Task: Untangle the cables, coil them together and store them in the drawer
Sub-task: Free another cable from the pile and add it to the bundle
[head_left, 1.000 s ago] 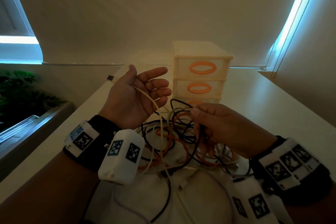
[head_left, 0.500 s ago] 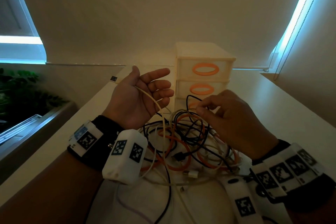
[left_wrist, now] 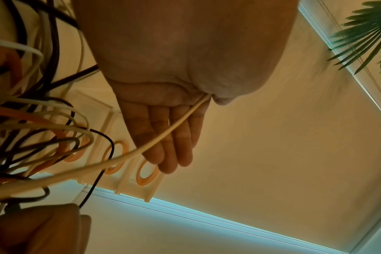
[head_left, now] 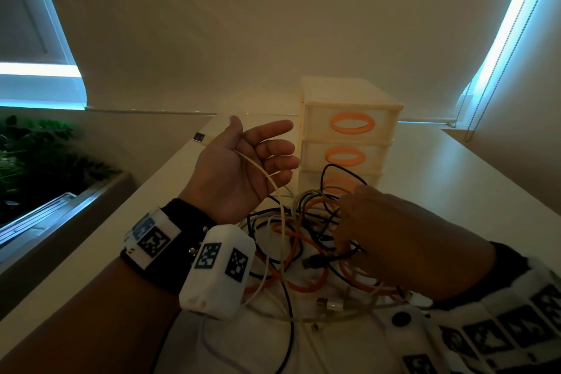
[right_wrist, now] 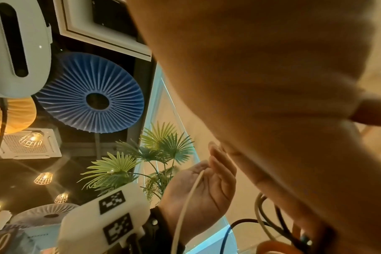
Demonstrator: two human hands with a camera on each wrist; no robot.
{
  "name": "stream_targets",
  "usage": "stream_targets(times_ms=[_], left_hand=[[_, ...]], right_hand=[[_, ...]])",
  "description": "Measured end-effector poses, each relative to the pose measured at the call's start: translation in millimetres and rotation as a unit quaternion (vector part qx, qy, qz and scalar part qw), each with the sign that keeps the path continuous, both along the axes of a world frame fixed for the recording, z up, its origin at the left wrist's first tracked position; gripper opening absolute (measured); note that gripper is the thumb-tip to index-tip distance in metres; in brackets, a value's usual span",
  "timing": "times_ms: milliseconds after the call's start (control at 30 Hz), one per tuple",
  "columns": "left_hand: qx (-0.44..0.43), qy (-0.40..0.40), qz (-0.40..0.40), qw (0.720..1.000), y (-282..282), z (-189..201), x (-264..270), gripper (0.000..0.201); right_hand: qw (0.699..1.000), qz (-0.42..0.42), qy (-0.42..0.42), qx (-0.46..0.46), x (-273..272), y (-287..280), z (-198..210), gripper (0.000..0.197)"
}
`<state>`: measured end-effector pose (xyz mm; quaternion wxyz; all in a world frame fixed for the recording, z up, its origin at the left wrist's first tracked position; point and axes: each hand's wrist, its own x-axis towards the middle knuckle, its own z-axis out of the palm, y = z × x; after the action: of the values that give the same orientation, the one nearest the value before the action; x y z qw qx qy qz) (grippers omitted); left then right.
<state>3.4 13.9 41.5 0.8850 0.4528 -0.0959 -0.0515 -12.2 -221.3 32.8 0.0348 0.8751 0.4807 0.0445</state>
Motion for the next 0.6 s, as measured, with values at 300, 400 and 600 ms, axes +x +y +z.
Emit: stream_targets(times_ms=[300,400,600], left_hand=[[0.029,-0.011,0.006,0.999,-2,-2,0,0.074],[0.05,-0.016,0.009,0.999,-7,-4,0,0.074],[0.068,-0.026,-0.012,0.997,-16,-2,-8,0.071]], right_hand=[[0.922,-0.135,0.108,0.345,3,-3,41,0.026],[0.827,-0.152,0.176,0.513,11,12,40,0.025],[0.715,-0.122,0.354,0.59,-2,43,18,0.023]])
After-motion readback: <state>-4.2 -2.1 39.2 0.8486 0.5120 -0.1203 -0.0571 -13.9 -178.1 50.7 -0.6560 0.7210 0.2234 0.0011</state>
